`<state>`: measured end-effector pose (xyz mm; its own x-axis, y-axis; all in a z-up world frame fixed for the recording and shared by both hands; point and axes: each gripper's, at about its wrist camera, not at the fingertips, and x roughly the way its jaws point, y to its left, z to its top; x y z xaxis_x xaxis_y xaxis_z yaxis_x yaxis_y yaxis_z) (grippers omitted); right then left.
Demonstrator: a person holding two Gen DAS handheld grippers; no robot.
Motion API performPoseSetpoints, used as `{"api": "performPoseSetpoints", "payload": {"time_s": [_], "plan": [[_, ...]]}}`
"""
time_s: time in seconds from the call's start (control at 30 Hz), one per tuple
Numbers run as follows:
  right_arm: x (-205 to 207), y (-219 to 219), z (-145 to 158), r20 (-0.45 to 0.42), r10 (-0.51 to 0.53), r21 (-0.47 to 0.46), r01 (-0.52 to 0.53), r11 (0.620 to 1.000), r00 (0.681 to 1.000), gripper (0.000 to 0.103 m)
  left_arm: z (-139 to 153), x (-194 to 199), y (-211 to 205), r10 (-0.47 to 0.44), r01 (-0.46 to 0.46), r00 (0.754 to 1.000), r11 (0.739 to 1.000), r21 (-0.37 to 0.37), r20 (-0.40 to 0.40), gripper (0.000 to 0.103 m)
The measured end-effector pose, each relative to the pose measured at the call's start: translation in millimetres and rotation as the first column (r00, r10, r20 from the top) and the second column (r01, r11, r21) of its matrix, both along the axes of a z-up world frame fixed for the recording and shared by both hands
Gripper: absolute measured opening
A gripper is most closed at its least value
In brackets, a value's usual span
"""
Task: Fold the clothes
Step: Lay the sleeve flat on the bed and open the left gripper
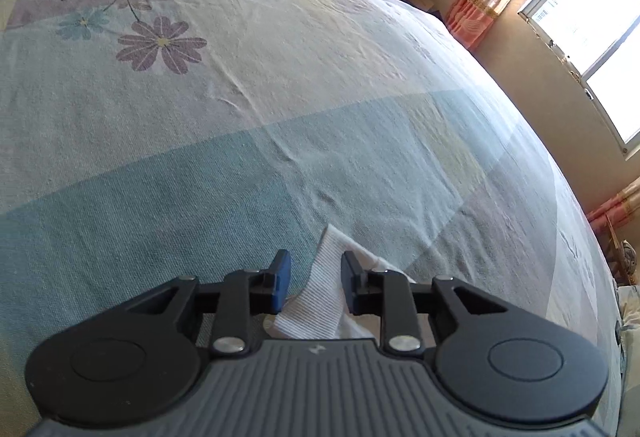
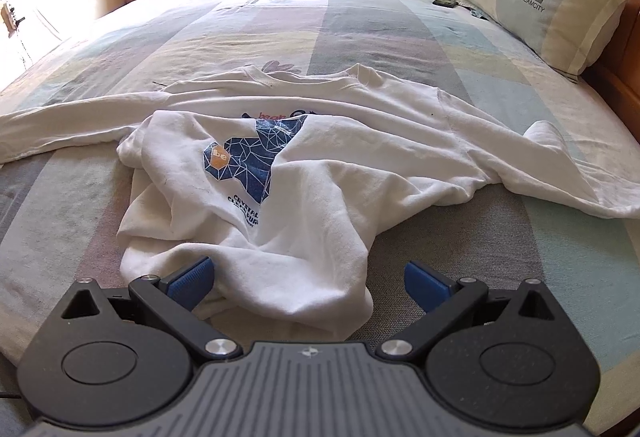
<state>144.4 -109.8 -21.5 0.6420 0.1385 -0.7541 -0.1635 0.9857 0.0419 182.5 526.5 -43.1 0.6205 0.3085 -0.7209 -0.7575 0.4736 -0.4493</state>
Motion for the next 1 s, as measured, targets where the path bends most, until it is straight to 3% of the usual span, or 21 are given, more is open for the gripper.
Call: {"api": "performPoseSetpoints", "payload": {"time_s": [0.13, 0.23, 0.37, 0.47, 0.57, 0.63, 0.67, 0.7, 0.9, 1.0], "plan": [[-1.6, 1.2, 0.9, 0.005, 0.008, 0.006, -0.008, 1.0, 1.0, 0.103, 5.6, -9.0, 1.0, -0.011, 0.013, 0.999, 0.999, -0.039, 0.033, 0.033], [-3.0, 1.8, 1.9, 0.01, 0.013, 0.01, -0.014, 1.0, 1.0, 0.103, -0.8, -12.5, -9.3, -0.05, 0.058, 0.996, 0.992, -0.109, 0.071, 0.039], [-4.9, 2.7, 3.3, 0.017, 0.02, 0.015, -0.021, 1.0, 1.0, 0.103, -29.5, -13.7, -27.3, -0.077, 0.106, 0.99, 0.959, -0.262, 0.118, 0.04], [-6.2, 3.4, 4.4, 0.022, 0.026, 0.019, -0.026, 0.999, 0.999, 0.103, -49.5, -11.2, -36.9, -0.052, 0.084, 0.992, 0.953, -0.29, 0.115, 0.039], [-8.1, 2.1, 6.5, 0.028, 0.021, 0.019, -0.022, 1.0, 0.999, 0.103, -57.6, -11.8, -38.5, 0.009, 0.038, 0.985, 0.964, -0.265, 0.175, 0.038], [-9.2, 1.1, 7.8, 0.031, 0.016, 0.019, -0.017, 1.0, 0.999, 0.103, -60.8, -10.3, -39.3, 0.044, -0.001, 0.983, 0.972, -0.234, 0.179, 0.03], [-9.6, 0.9, 8.3, 0.032, 0.013, 0.018, -0.013, 1.0, 0.999, 0.103, -60.9, -9.1, -41.0, 0.06, -0.026, 0.986, 0.977, -0.21, 0.158, 0.014], [-10.0, 0.7, 8.9, 0.032, 0.009, 0.018, -0.009, 1.0, 0.999, 0.103, -59.7, -8.3, -43.3, 0.062, -0.035, 0.988, 0.982, -0.186, 0.142, 0.006], [-14.5, -0.6, 11.7, 0.049, 0.011, -0.003, -0.011, 1.0, 0.999, 0.103, -34.5, -19.5, -53.8, 0.024, -0.02, 0.995, 0.999, -0.04, 0.1, 0.006], [-14.2, -4.9, 12.0, 0.053, 0.004, 0.007, -0.005, 1.0, 0.999, 0.103, -24.7, -29.4, -49.1, 0.002, 0.0, 0.998, 1.0, -0.03, 0.063, 0.006]]}}
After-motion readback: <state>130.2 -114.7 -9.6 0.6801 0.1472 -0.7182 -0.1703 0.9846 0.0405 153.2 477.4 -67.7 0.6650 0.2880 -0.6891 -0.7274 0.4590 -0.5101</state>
